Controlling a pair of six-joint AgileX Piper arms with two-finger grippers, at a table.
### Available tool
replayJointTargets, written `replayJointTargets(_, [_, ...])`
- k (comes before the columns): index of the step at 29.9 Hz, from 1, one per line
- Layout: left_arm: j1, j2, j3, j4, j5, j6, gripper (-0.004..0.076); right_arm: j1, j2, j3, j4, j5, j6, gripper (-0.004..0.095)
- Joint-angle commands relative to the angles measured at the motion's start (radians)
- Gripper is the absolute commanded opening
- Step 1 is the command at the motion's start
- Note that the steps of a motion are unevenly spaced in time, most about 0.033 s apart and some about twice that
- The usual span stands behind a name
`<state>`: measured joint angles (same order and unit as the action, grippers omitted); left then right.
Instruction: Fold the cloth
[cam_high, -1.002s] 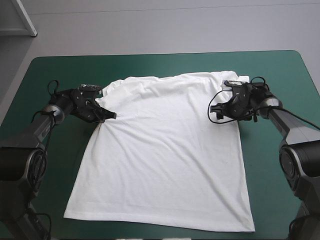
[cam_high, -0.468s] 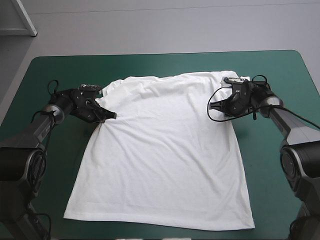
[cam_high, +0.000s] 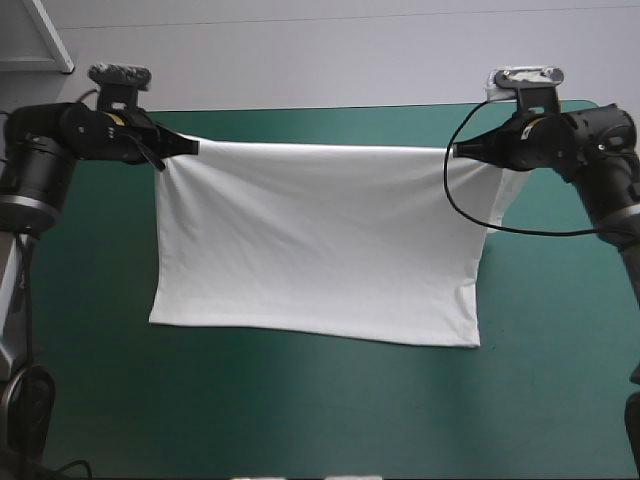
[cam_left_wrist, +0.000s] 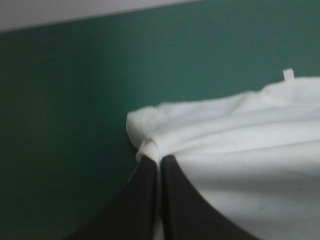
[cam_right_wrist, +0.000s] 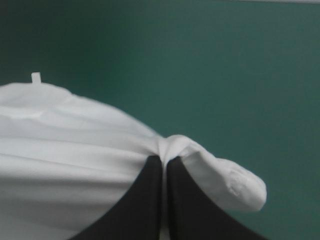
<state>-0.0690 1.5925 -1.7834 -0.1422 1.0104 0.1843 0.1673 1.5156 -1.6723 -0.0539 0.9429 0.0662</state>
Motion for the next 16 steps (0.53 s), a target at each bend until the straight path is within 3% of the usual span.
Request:
replayJointTargets(1, [-0.006,-0.094,-0.152,0.056,0.011,-0.038,-0.001,-0.003,-0.104,-0.107,-0.041,0.0,0.0,-0.0018])
replayJointTargets(6, [-0.006,-0.13,-0.267,0.115,0.065,-0.038,-0.001,-0.003,-0.156,-0.223,-0.051,0.067,-0.021,-0.0018])
replayJointTargets(11, [-0.006,-0.135,-0.338,0.194,0.152,-0.038,-0.001,-0.003,-0.157,-0.366,-0.046,0.209,-0.058,-0.0018])
replayJointTargets(16, [-0.006,-0.108,-0.34,0.219,0.173,-0.033,-0.001,-0.003,-0.14,-0.39,0.021,0.182,-0.092,-0.0018])
